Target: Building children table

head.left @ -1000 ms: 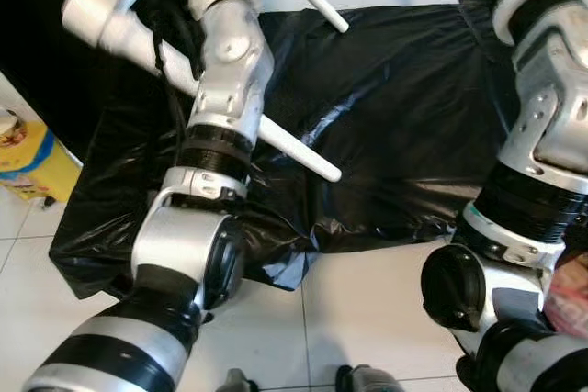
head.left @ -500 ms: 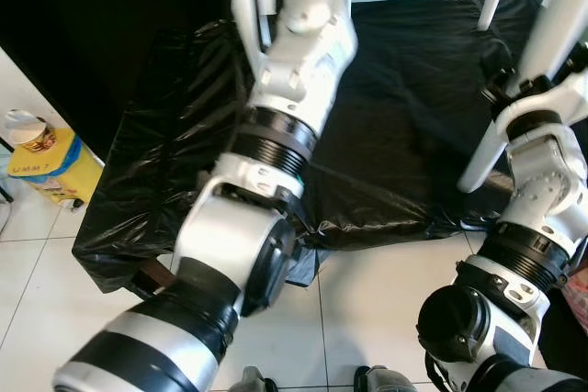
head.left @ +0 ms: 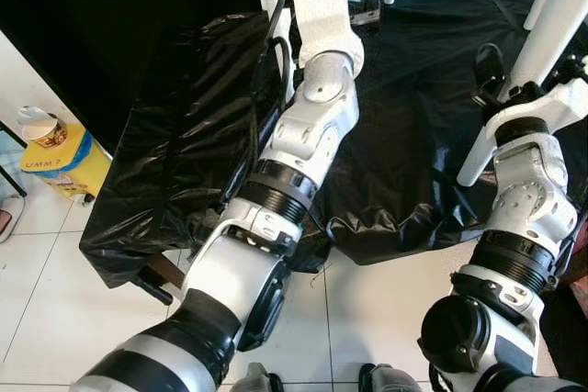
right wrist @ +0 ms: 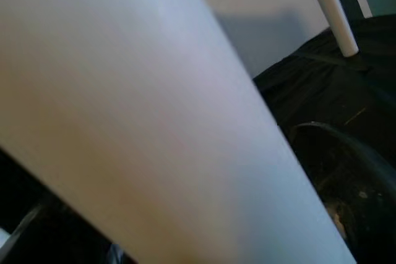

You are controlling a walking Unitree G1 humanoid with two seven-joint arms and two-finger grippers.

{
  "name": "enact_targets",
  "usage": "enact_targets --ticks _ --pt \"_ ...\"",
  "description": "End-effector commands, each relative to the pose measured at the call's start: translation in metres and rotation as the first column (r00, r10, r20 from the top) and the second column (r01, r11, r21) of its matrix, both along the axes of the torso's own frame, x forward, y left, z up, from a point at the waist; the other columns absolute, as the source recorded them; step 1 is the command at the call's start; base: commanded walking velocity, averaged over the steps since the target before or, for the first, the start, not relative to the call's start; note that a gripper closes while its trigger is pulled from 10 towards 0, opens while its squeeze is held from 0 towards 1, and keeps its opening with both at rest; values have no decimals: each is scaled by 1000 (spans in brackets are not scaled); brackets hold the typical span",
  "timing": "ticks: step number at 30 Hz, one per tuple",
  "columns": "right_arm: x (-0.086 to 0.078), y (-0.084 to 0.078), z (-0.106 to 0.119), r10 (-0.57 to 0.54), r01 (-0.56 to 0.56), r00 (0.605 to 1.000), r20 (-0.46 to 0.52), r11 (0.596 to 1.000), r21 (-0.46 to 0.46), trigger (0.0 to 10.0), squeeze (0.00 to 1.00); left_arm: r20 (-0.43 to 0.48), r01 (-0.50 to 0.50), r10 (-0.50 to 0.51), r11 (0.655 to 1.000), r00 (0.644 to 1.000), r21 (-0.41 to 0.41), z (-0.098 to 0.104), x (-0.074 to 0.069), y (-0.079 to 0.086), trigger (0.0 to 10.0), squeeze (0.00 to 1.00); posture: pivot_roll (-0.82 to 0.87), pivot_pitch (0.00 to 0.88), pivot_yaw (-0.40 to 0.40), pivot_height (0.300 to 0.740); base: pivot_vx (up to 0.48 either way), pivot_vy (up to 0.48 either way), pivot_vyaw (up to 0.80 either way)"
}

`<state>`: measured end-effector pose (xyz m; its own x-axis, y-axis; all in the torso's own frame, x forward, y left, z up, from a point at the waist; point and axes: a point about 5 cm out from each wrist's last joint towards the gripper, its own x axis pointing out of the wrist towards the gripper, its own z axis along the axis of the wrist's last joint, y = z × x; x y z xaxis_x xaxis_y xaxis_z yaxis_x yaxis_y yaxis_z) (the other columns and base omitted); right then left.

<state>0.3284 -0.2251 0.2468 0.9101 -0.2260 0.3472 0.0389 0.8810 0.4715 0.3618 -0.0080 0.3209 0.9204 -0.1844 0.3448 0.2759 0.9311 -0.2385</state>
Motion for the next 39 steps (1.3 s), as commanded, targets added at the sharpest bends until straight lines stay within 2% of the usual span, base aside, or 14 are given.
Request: enact_targets --ticks 1,2,3,12,16,21,22,23,26,32,38,39 --pt "0 19 -10 52 -53 998 -25 998 -33 10000 714 80 369 -385 915 920 163 -6 -11 -15 10000 0 -43 101 70 740 0 0 0" --pt "-2 21 -11 51 -53 998 -26 997 -55 10000 714 70 370 -385 914 920 166 -11 -12 -12 10000 0 -43 101 70 740 0 0 0" --pt "-4 23 -13 51 -53 998 -24 996 -67 10000 1000 60 368 -382 915 922 166 -16 -12 -8 10000 0 -41 98 66 740 0 0 0" --pt "-15 31 -21 12 -12 1000 -1 985 -173 10000 1000 21 360 -369 917 929 172 -38 -18 10 10000 0 -34 94 58 740 0 0 0" --pt "-25 31 -32 -68 62 998 -17 967 -245 10000 1000 6 367 -373 914 928 174 -48 -24 19 10000 0 -27 96 51 740 0 0 0" --pt "-39 30 -46 -145 125 988 -52 952 -278 10000 1000 -15 376 -379 910 925 177 -58 -31 27 10000 0 -22 101 47 740 0 0 0" --pt "-42 30 -48 -162 140 985 -53 945 -294 10000 980 -18 377 -380 909 925 178 -60 -33 29 10000 0 -22 101 47 740 0 0 0" --pt "-46 29 -51 -187 160 981 -56 935 -318 10000 0 -24 380 -382 907 924 180 -63 -35 30 10000 0 -20 101 46 740 0 0 0" --pt "-55 28 -58 -234 197 970 -63 915 -353 10000 0 -35 385 -386 903 922 191 -70 -40 35 10000 0 -20 102 47 740 0 0 0" --pt "-70 32 -69 -252 201 965 -70 885 -420 10000 0 -49 370 -368 906 928 205 -88 -49 49 10000 0 -12 116 44 740 0 0 0" --pt "-77 41 -79 -204 146 974 -93 891 -429 10000 0 -54 359 -356 907 933 222 -100 -59 58 10000 0 -6 130 43 740 0 0 0" --pt "-82 49 -87 -127 67 986 -105 891 -450 10000 0 -49 340 -337 916 940 214 -111 -69 68 10000 0 -2 141 44 740 0 0 0"
